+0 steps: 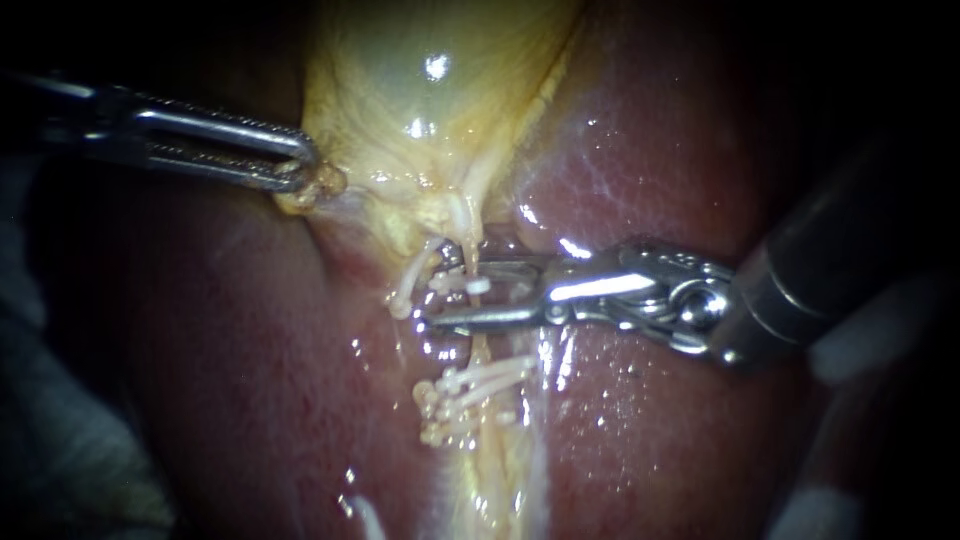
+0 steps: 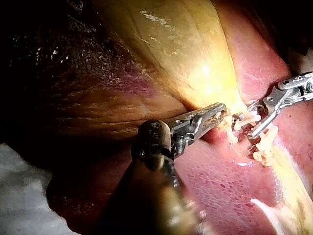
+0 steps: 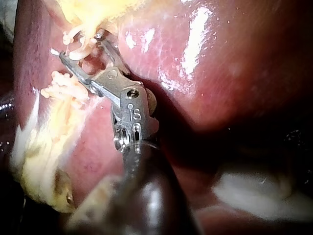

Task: Going back third clip right tube

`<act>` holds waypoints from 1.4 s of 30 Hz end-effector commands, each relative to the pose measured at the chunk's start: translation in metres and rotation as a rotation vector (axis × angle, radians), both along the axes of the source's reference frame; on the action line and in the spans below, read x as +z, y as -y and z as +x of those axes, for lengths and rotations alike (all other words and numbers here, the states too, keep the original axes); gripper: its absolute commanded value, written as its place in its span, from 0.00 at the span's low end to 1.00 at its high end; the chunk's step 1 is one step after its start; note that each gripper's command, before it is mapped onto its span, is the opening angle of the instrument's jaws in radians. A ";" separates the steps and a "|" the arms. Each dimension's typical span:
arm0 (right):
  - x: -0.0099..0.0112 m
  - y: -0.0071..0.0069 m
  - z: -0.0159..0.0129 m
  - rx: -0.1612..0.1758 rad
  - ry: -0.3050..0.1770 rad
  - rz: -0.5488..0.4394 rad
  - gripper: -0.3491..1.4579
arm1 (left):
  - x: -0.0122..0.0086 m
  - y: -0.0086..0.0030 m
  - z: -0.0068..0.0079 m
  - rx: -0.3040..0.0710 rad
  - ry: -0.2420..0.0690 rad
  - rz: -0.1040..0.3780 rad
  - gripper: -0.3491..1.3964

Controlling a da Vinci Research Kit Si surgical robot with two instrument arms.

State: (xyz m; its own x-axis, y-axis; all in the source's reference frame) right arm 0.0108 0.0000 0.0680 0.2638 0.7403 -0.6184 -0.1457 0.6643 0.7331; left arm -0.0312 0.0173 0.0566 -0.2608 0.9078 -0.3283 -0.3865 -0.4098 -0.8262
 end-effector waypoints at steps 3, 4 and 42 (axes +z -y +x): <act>-0.0013 -0.0002 -0.0011 -0.044 0.005 -0.092 0.47 | -0.0001 0.0000 0.0001 0.001 0.001 0.000 0.00; -0.0018 -0.0003 -0.0014 -0.059 0.008 -0.118 0.47 | -0.0001 -0.0001 0.0001 0.001 0.002 0.001 0.00; -0.0130 -0.0023 -0.0108 -0.228 0.009 -0.448 0.47 | 0.0048 0.0000 -0.0032 0.011 -0.007 -0.009 0.00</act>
State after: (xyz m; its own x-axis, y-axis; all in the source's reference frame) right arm 0.0000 0.0023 0.0550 0.3944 0.3259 -0.8592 0.0348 0.9290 0.3683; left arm -0.0345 0.0173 0.0615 -0.2746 0.9011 -0.3355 -0.3871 -0.4230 -0.8193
